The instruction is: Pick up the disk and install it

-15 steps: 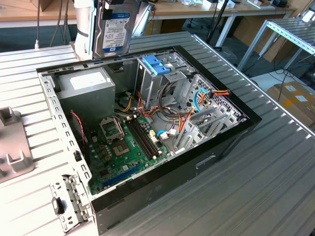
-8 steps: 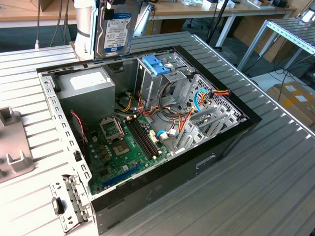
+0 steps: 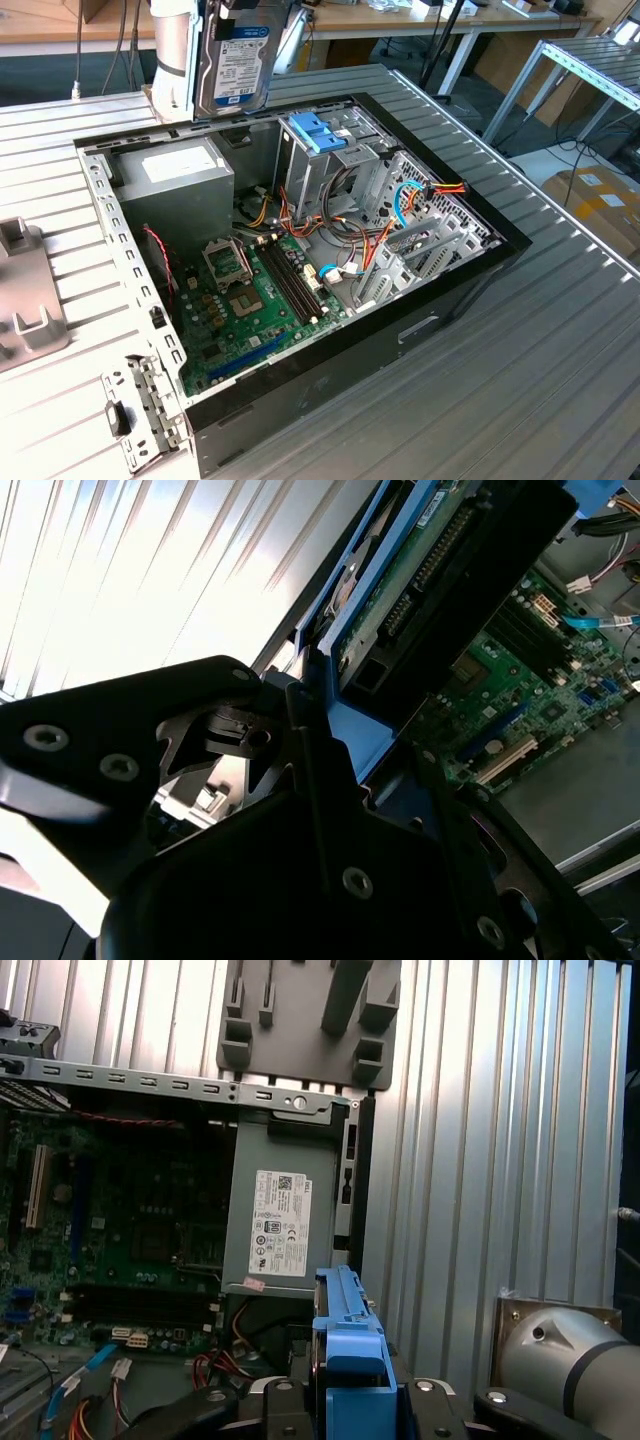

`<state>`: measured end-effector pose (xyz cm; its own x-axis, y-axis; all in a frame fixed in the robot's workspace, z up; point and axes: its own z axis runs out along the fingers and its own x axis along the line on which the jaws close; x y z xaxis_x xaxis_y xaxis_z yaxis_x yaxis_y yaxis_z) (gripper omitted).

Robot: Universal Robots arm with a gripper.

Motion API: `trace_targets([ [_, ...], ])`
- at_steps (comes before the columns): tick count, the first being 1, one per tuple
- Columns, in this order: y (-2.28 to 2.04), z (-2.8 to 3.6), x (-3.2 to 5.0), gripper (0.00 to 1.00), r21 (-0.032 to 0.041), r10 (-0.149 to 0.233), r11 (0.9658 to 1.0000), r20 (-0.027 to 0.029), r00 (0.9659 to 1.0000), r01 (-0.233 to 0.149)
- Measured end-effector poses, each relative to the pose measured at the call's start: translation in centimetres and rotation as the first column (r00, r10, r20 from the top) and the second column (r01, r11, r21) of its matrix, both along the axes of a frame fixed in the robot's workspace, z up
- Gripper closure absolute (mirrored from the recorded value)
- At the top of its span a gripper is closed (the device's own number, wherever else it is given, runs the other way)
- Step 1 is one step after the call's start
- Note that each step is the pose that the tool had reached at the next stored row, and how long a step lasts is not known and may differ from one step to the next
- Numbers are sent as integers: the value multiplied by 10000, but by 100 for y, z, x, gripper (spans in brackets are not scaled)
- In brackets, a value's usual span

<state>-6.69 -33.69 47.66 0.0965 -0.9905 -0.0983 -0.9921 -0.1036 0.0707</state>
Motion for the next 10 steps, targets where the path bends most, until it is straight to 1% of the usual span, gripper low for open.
trace_targets([
  [10,0,-3,25,63,0,0,10000,0,10000,0],
])
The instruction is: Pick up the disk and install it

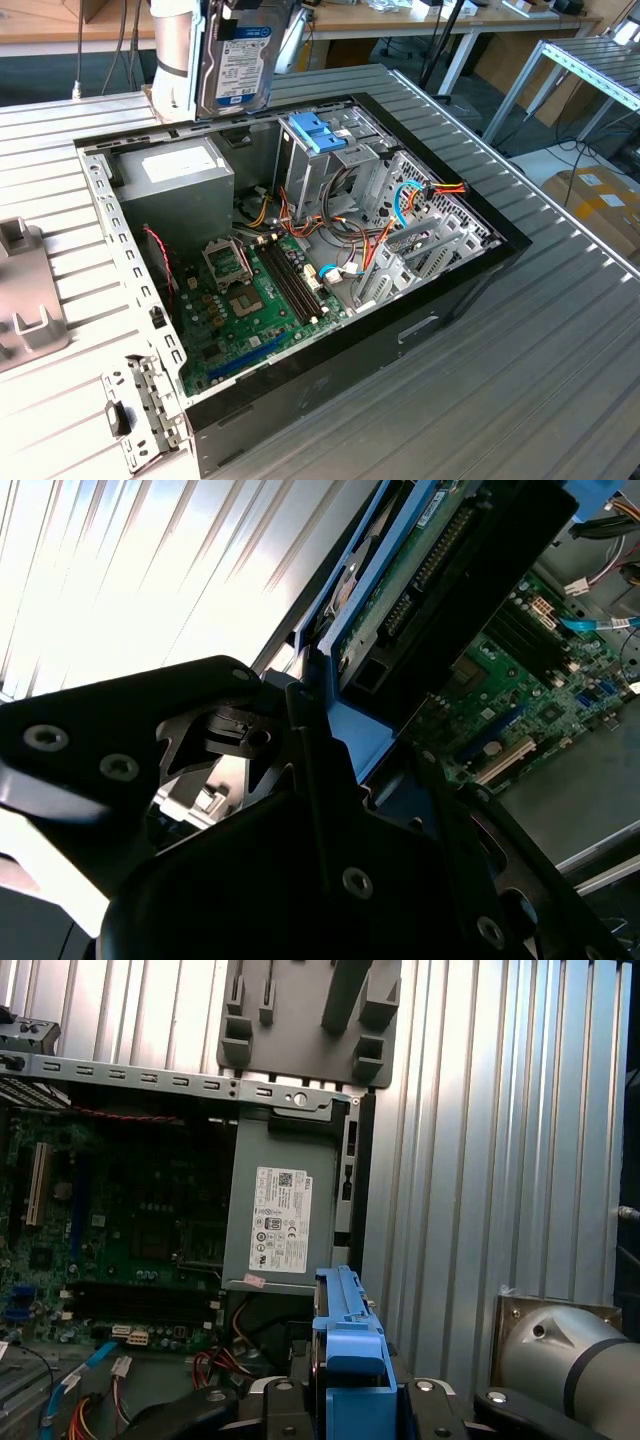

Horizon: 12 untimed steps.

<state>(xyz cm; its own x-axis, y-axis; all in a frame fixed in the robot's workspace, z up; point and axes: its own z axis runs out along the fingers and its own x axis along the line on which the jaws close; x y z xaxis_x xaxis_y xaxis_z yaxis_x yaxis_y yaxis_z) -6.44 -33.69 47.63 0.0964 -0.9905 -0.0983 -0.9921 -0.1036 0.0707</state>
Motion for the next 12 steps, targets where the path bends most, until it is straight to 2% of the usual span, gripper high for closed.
trace_targets([
  [12,-1,-6,33,63,0,1,10000,0,10000,-1],
])
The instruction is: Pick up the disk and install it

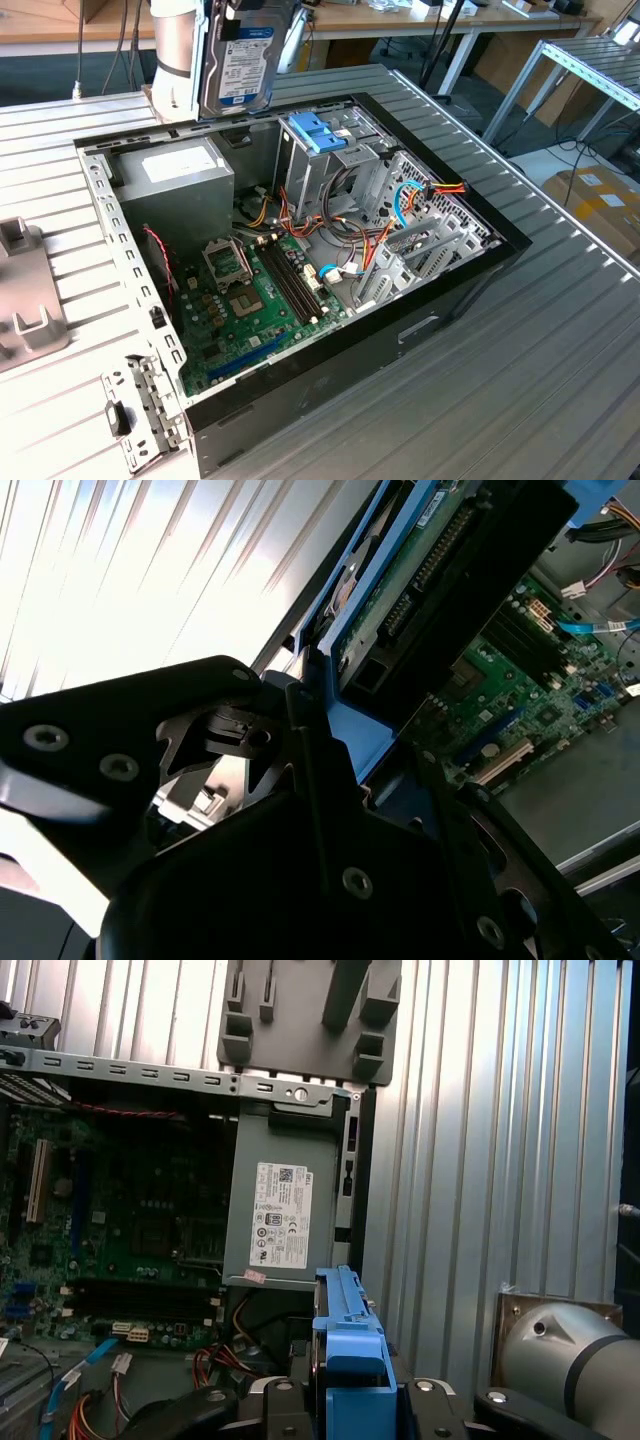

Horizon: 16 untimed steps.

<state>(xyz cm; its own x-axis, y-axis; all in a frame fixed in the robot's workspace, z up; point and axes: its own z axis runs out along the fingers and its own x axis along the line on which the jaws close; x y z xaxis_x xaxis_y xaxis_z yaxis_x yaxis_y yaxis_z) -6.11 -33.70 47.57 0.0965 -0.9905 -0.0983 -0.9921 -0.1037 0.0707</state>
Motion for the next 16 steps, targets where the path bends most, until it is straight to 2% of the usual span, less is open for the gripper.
trace_targets([
  [8,-12,-6,30,63,0,0,10000,0,10000,0],
  [11,-49,-7,31,63,0,0,10000,0,10000,0],
  [14,-118,-8,32,63,0,0,10000,0,10000,0],
  [16,-135,-8,33,63,0,0,10000,0,10000,0],
])
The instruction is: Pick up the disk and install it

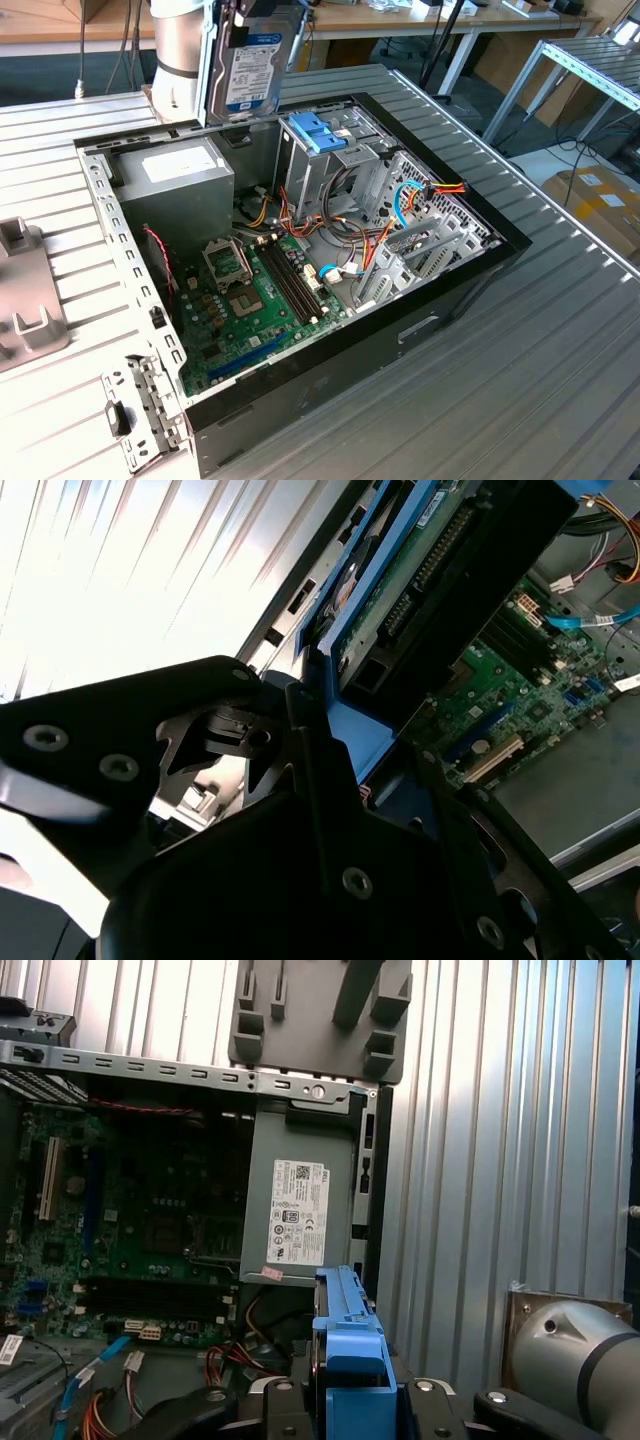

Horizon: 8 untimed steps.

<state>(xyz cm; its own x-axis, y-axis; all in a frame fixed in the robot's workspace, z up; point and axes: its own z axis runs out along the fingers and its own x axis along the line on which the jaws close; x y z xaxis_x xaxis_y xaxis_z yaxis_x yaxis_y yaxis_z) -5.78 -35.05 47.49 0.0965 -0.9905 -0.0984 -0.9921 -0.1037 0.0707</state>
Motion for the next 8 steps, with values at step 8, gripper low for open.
trace_targets([
  [8,-50,-3,4,63,0,-1,10000,0,10000,1],
])
